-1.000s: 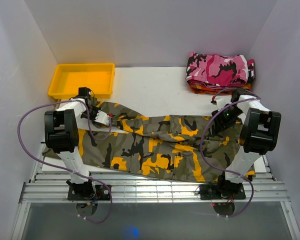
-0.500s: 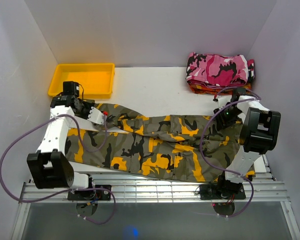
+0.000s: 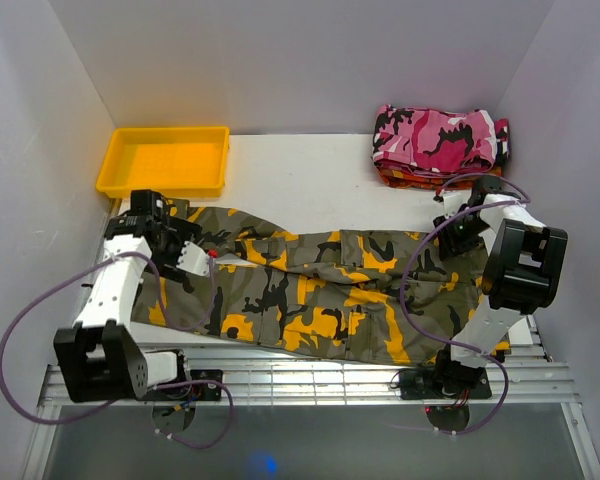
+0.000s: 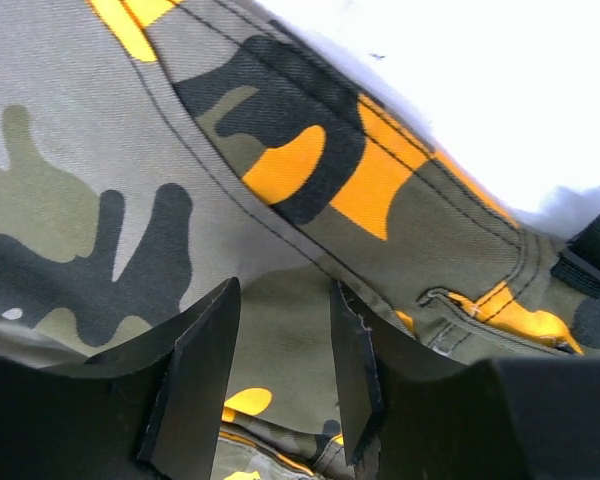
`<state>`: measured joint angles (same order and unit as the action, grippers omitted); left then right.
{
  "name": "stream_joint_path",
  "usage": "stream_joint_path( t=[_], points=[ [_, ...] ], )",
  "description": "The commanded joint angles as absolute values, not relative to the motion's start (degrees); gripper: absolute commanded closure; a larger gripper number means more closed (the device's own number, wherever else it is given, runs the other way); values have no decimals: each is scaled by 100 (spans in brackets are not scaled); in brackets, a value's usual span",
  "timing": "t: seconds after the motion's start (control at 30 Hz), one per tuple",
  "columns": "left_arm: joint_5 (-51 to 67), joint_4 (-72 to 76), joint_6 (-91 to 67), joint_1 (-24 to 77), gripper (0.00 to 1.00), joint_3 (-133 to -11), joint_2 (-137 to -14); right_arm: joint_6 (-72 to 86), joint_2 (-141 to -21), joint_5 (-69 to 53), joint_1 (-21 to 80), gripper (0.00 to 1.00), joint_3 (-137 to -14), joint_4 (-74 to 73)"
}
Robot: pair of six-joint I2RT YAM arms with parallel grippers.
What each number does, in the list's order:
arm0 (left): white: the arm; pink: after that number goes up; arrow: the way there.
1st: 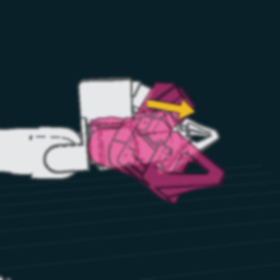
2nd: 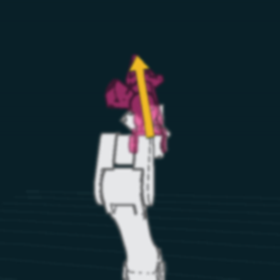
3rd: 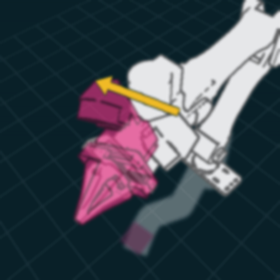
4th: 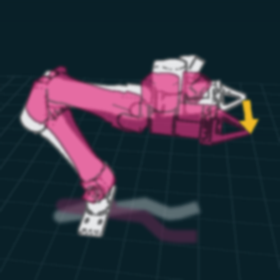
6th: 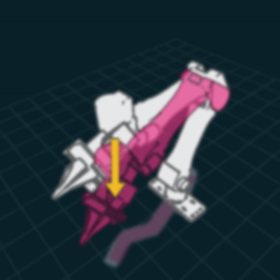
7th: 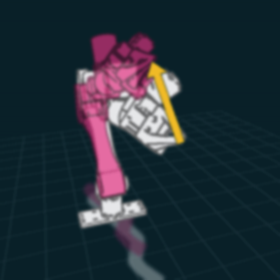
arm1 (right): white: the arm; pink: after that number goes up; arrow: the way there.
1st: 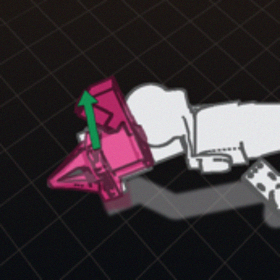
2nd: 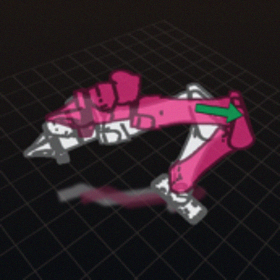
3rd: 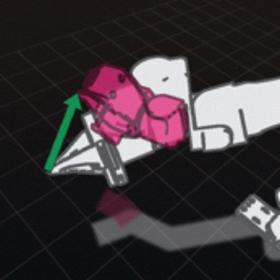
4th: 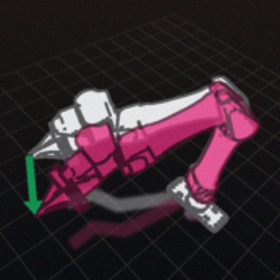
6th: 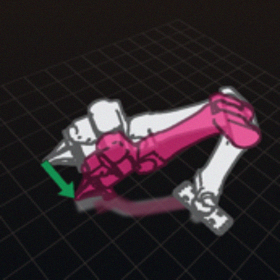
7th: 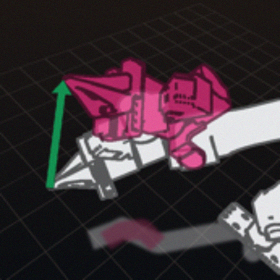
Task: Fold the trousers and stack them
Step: Flatten the trousers out
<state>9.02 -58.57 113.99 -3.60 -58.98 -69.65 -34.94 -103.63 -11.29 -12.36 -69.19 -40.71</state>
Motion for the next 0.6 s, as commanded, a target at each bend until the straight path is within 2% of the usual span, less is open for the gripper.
stream_joint_path(
  t=[0.0, 0.13, 0.33, 0.57],
  points=[
    [581, -5352, 14809, -387, 2, -6099, -7767, -3542, -10213, -1309, -1248, 52, -7101, -4280],
    [264, -5546, 15213, -387, 3, -6871, -8849, -3516, -10257, -1432, -1248, 52, -7119, -4333],
    [-254, -5248, 15249, -343, 11, -7654, -10280, -3568, -10354, -1441, -1248, 52, -7067, -4351],
    [-9, -4457, 15310, -343, 10, -7937, -10802, -3621, -10468, -1398, -1257, 52, -7110, -4359]
  ],
)
